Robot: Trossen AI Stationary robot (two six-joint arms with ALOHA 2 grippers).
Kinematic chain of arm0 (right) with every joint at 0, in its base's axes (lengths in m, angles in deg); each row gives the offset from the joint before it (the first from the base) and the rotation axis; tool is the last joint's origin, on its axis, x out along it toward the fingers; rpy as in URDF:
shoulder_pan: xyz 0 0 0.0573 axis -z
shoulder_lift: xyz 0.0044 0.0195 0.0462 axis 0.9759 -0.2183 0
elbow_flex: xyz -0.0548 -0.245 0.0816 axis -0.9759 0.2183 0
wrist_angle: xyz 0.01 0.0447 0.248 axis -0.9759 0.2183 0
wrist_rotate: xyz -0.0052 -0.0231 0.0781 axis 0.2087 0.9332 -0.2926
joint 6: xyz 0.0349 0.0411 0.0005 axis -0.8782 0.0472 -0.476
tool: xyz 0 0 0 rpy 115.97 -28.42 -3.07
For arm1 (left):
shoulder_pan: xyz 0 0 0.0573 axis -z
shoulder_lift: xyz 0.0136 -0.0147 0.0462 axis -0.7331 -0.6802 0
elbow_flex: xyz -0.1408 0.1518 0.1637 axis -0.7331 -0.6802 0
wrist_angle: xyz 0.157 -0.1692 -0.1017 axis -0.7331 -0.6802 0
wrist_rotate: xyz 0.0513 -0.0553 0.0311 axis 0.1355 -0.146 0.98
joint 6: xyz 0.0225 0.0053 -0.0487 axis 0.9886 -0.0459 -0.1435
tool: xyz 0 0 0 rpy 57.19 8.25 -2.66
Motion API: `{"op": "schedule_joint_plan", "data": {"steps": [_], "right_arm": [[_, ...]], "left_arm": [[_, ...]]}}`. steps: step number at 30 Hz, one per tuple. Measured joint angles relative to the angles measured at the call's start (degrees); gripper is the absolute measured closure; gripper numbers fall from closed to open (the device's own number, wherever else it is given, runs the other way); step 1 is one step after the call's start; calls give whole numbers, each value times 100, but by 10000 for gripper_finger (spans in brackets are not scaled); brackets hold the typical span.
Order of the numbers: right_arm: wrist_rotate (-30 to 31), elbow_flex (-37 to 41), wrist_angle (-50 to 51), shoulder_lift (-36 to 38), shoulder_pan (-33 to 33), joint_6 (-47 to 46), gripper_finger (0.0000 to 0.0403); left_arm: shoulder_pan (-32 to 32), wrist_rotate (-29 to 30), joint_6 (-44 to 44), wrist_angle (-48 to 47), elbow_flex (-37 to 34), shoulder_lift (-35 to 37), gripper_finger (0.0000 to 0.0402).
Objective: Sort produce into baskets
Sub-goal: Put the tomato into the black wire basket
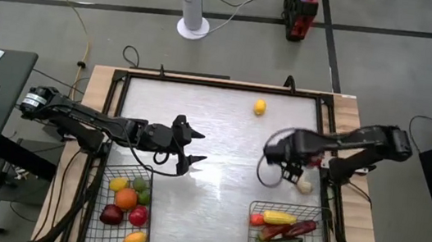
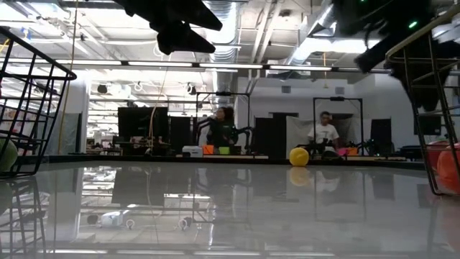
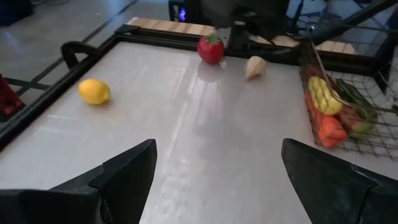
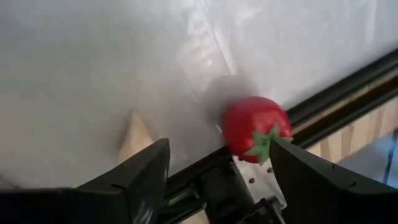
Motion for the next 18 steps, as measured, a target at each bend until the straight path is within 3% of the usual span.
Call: {"op": "schedule_joint_plan", "data": {"steps": [10, 18], "right_arm": [[-31, 0, -47, -883, 1563, 1222, 24], [-190, 335, -90, -1161, 2149, 1507, 17]], "left_arm": [[124, -31, 336, -254, 0, 0, 68], [155, -31, 608, -598, -2, 0, 68]]}}
